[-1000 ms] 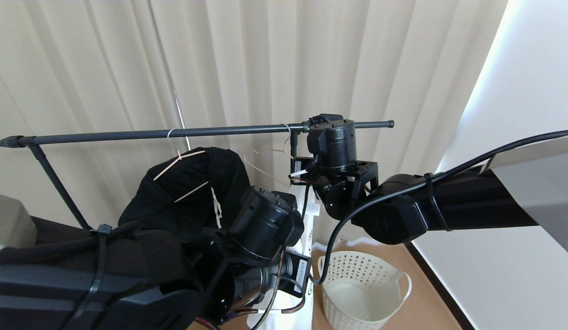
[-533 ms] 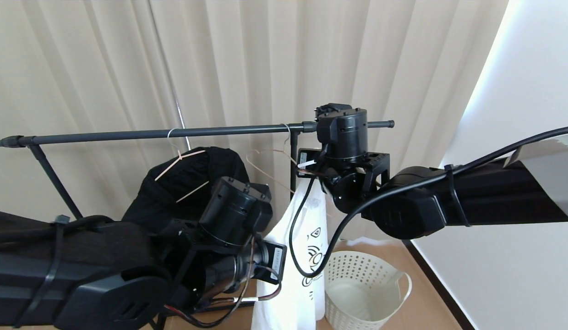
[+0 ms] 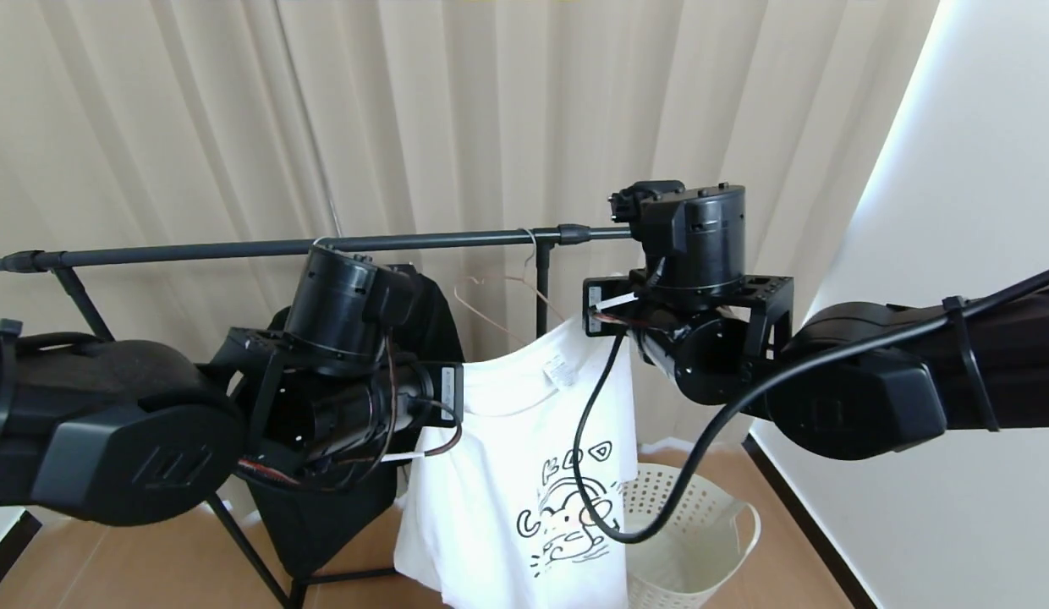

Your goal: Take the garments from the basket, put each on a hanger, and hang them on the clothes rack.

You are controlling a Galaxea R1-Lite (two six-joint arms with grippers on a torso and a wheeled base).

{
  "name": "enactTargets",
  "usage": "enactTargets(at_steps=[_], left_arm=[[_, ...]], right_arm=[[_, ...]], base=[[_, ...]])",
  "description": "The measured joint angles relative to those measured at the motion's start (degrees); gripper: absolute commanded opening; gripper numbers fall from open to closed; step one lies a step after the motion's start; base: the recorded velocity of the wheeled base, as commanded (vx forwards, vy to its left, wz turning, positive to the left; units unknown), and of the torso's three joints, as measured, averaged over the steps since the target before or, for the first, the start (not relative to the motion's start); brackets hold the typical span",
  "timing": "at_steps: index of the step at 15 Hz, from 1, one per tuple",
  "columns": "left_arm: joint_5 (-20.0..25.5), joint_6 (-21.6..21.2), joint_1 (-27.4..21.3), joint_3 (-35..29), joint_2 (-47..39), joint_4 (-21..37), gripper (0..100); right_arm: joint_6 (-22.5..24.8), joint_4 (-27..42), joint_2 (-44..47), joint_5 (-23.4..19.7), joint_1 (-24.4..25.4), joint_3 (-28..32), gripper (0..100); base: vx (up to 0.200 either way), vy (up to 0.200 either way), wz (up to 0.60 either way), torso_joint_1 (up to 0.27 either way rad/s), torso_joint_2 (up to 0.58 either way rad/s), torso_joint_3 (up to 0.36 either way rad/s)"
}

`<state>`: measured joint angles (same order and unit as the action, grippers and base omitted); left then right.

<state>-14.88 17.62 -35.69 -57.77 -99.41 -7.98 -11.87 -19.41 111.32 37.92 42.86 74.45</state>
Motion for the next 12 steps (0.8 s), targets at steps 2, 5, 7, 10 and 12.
enactTargets(at_steps=[2, 5, 7, 10, 12], left_arm=[[-0.05, -1.15, 0.61, -4.16, -1.11, 0.00, 0], [-0.13, -1.85, 0.76, -8.81, -2.93, 0.33, 0], [-0.13, -1.94, 0.52, -11.74, -3.67, 0.93, 0], [-0.13, -1.94, 0.61, -16.53, -4.23, 2.30, 0], [-0.82, -1.91, 0.61, -19.79, -4.74, 3.94, 0]], right_arm=[[3.56, 2.99, -2.69, -0.35, 0.13, -4.66, 0], [3.96, 4.08, -4.51, -0.38, 0.62, -7.45, 100], [4.44, 4.24, -5.01, -0.34, 0.73, -8.16, 100], [9.12, 4.44, -6.45, -3.99, 0.73, -12.48, 100], [11.61, 4.19, -8.05, -8.75, 0.73, -16.02, 100]], base=[[0.000, 0.000, 0.00, 0.000, 0.00, 0.000], [0.000, 0.000, 0.00, 0.000, 0.00, 0.000], [0.000, 0.000, 0.00, 0.000, 0.00, 0.000], [0.000, 0.000, 0.00, 0.000, 0.00, 0.000], [0.000, 0.000, 0.00, 0.000, 0.00, 0.000]])
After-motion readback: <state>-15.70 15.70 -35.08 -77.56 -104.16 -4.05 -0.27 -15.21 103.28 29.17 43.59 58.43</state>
